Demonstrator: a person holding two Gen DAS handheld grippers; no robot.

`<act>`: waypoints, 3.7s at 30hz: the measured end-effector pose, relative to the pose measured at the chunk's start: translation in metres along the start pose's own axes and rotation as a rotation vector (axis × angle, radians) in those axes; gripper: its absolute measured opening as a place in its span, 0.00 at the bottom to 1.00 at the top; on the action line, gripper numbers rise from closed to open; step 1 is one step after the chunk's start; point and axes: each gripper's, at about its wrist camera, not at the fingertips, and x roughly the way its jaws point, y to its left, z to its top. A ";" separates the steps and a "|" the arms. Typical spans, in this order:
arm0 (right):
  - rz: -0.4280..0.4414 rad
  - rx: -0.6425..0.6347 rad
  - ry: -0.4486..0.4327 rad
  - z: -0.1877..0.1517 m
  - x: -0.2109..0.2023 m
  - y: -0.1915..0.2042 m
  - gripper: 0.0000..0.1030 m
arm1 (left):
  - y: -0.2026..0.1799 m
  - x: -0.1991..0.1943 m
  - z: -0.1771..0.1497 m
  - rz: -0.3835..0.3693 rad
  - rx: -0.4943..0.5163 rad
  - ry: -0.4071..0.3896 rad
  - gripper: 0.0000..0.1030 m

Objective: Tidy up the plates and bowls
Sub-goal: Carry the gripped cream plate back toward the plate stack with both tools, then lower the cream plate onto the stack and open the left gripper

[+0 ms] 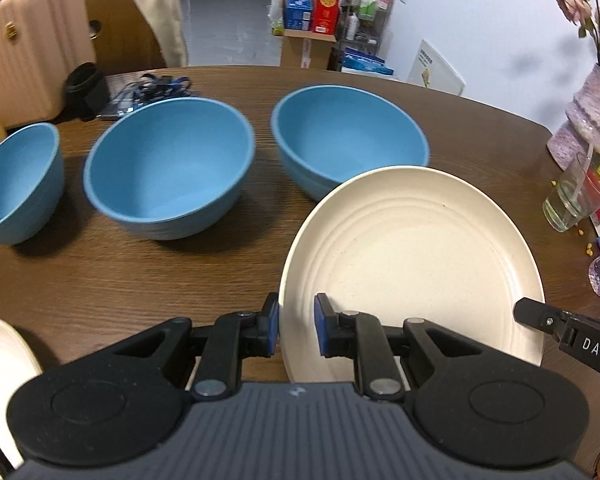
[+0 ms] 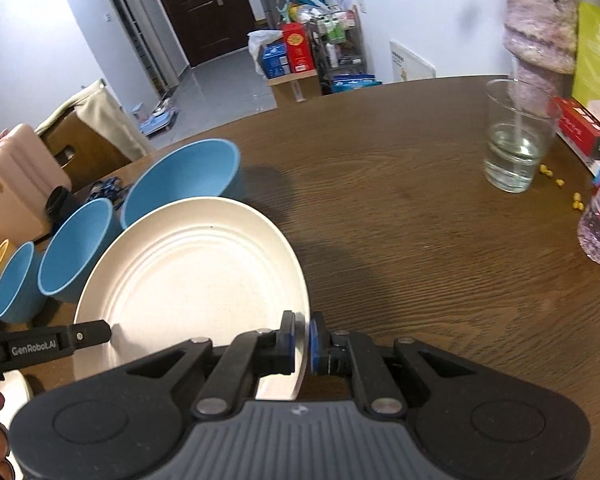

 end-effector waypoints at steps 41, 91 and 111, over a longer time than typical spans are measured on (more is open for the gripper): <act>0.106 -0.153 0.058 -0.050 -0.009 0.168 0.07 | 0.166 -0.075 -0.052 0.100 -0.180 -0.018 0.18; 0.050 -0.275 0.123 -0.142 0.016 0.335 0.09 | 0.325 -0.091 -0.109 0.146 -0.191 0.040 0.18; -0.026 -0.308 0.076 -0.156 0.021 0.350 0.11 | 0.318 -0.083 -0.106 0.182 -0.101 0.053 0.18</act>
